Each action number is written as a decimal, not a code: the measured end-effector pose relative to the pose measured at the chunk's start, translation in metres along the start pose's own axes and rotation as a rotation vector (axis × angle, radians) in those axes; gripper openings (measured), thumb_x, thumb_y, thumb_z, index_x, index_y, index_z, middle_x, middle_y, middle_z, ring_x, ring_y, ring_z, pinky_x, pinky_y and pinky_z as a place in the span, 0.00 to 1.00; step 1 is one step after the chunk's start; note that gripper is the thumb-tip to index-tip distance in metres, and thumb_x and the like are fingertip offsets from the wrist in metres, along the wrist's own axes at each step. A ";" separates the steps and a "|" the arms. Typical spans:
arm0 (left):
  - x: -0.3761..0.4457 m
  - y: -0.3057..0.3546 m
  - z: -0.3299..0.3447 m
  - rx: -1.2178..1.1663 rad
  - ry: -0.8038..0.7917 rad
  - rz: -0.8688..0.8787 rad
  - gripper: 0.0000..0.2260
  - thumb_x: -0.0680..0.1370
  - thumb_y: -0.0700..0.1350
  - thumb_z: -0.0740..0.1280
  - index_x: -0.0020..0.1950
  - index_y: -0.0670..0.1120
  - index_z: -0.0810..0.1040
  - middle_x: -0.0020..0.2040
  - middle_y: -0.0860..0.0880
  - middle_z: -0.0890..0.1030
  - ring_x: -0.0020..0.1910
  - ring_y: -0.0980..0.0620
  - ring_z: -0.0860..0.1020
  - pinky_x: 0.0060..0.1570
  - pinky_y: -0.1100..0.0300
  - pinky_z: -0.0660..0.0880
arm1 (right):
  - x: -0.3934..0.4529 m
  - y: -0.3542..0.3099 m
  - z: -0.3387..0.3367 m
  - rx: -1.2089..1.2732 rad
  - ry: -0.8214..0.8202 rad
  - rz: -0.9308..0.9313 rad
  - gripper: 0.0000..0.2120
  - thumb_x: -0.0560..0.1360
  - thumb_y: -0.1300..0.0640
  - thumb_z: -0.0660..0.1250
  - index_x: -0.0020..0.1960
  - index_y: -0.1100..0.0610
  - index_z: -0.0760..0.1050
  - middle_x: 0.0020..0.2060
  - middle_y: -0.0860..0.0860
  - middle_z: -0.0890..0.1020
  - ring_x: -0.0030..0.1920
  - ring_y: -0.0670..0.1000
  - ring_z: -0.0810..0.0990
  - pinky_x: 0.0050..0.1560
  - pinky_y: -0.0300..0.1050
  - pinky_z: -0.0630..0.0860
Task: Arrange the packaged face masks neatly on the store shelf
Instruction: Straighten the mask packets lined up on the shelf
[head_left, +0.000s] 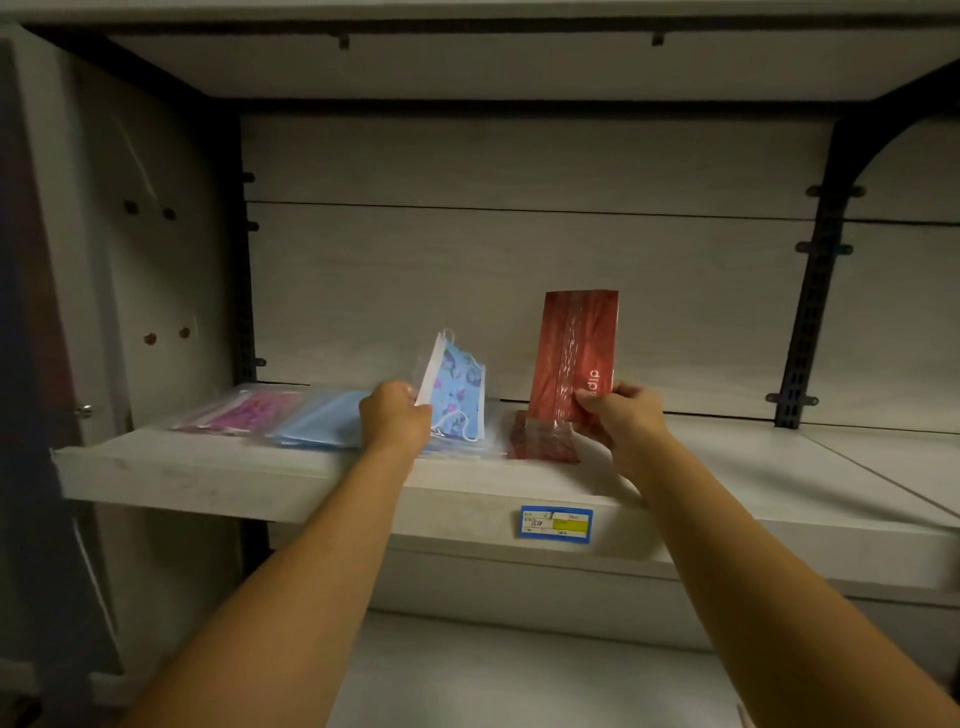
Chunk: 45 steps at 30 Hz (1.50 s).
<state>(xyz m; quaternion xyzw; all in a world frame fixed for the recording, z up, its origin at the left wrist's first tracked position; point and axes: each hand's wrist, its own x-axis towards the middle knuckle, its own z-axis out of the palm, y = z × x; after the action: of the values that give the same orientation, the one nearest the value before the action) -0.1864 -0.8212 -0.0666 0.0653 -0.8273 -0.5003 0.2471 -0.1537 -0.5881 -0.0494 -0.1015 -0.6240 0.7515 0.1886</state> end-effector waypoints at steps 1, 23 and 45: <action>0.002 -0.001 0.001 0.026 0.001 0.008 0.11 0.78 0.37 0.69 0.59 0.38 0.81 0.58 0.40 0.82 0.55 0.40 0.80 0.44 0.57 0.72 | 0.000 0.000 0.000 0.009 0.000 0.004 0.16 0.76 0.65 0.71 0.63 0.63 0.74 0.54 0.61 0.82 0.50 0.59 0.84 0.38 0.44 0.80; -0.002 -0.002 0.004 -0.006 0.066 0.371 0.12 0.78 0.36 0.69 0.61 0.42 0.81 0.56 0.43 0.82 0.55 0.45 0.80 0.56 0.52 0.78 | 0.011 0.011 0.007 -0.343 -0.072 0.001 0.09 0.73 0.63 0.76 0.49 0.59 0.77 0.47 0.57 0.83 0.45 0.56 0.84 0.43 0.49 0.83; -0.017 0.005 0.001 0.447 -0.149 0.521 0.11 0.80 0.40 0.64 0.63 0.43 0.77 0.61 0.45 0.79 0.57 0.44 0.78 0.52 0.53 0.75 | -0.007 0.011 -0.010 -1.212 0.164 -0.394 0.19 0.75 0.49 0.70 0.63 0.57 0.74 0.57 0.54 0.79 0.53 0.55 0.78 0.52 0.52 0.80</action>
<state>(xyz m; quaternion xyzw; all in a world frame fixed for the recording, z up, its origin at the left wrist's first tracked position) -0.1710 -0.8115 -0.0686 -0.1319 -0.9211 -0.2302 0.2850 -0.1449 -0.5840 -0.0629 -0.1306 -0.9285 0.2065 0.2795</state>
